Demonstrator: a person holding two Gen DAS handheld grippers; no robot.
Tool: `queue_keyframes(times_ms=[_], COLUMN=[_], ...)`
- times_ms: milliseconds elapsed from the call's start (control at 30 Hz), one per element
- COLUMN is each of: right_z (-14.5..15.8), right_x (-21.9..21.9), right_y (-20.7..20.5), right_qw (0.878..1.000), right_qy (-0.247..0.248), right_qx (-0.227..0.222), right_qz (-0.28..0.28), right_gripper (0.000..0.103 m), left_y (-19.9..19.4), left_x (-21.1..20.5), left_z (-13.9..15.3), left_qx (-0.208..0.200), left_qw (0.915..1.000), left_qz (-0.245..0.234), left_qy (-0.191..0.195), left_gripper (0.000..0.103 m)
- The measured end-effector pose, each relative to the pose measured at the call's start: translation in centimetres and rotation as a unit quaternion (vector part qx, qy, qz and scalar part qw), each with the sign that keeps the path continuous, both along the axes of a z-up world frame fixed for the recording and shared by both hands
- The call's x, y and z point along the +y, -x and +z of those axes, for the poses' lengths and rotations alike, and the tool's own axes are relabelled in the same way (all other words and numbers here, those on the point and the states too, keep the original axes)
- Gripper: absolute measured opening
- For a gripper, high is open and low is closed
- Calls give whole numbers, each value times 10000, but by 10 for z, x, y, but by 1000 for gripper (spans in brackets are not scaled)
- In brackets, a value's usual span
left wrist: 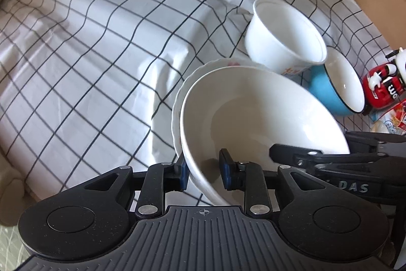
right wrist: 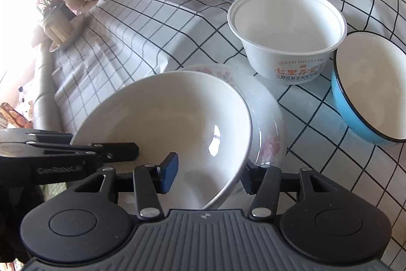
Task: Organize plates and bowls
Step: 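Carry the white bowl with the left gripper and lower it onto the floral plate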
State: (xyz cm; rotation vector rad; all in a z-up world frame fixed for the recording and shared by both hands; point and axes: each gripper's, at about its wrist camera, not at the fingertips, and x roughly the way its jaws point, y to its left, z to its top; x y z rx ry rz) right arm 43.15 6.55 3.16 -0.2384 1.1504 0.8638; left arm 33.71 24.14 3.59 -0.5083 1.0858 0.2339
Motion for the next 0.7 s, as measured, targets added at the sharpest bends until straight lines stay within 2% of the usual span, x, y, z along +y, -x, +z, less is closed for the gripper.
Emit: queue_keyframes(times_ms=[100,400,600,700], right_z=[-4,-14,-25,-26], right_x=[2,4,-2,-4], right_y=[-3,-10,-15,-14], right_qw=[10000,9996,9987,9987], right_qy=[4,95,63,74], right_qx=[-18,-15,283,262], right_qz=[-62,-267,-426,-420], right_gripper=[52,52,51,50], left_y=[-3,-10,-11,-11], left_x=[1,2,8,10], left_z=[-1,-6,-10,-10], left_qx=[-39,-65,10,21], left_qw=[9998,9992,9991,9990], left_qz=[-134,-379,-397,-385], left_qy=[-118,-100,149,240], left_gripper=[27,26,23,24])
